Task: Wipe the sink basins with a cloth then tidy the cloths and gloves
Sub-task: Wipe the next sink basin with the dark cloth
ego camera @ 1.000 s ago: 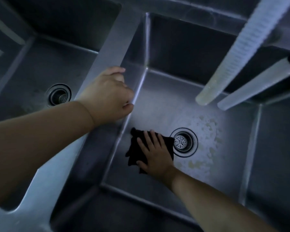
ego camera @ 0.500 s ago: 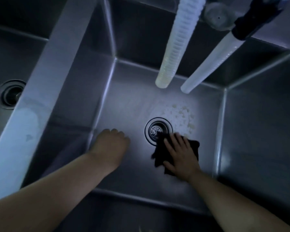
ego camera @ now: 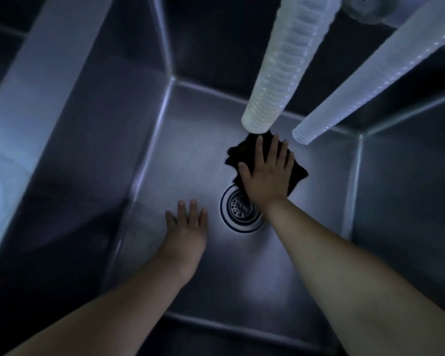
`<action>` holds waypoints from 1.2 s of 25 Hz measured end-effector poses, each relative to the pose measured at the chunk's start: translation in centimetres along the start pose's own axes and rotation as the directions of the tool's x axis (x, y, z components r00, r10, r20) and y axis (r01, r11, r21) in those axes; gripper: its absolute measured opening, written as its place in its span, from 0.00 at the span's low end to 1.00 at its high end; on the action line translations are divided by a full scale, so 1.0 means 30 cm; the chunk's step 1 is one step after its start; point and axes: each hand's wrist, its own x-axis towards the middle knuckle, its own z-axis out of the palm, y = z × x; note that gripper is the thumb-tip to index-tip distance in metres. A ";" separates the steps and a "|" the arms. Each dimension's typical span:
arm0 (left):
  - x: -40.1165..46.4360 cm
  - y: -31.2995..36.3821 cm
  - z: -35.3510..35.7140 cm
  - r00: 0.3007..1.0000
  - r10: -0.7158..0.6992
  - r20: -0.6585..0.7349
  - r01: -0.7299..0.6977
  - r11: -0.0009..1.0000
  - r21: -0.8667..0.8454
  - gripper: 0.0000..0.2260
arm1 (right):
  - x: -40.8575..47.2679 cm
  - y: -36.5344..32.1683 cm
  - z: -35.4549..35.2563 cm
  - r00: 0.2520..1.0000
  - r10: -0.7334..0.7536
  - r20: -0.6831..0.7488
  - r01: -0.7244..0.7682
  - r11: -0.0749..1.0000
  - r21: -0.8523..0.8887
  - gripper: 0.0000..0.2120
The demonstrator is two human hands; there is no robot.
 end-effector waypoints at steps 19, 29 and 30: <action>0.028 -0.031 0.029 0.999 0.019 -0.031 -0.023 0.992 -0.126 0.38 | 0.194 0.026 -0.021 0.980 -0.162 -0.115 0.167 0.985 0.038 0.32; 0.062 -0.024 0.057 0.999 0.004 -0.051 -0.013 0.983 -0.181 0.35 | 0.283 -0.470 -0.014 0.864 -0.504 0.015 0.504 0.863 -0.042 0.31; 0.063 -0.026 0.054 0.999 0.005 -0.043 -0.012 0.983 -0.183 0.35 | 0.322 -0.472 -0.018 0.842 -0.538 0.033 0.539 0.841 -0.051 0.31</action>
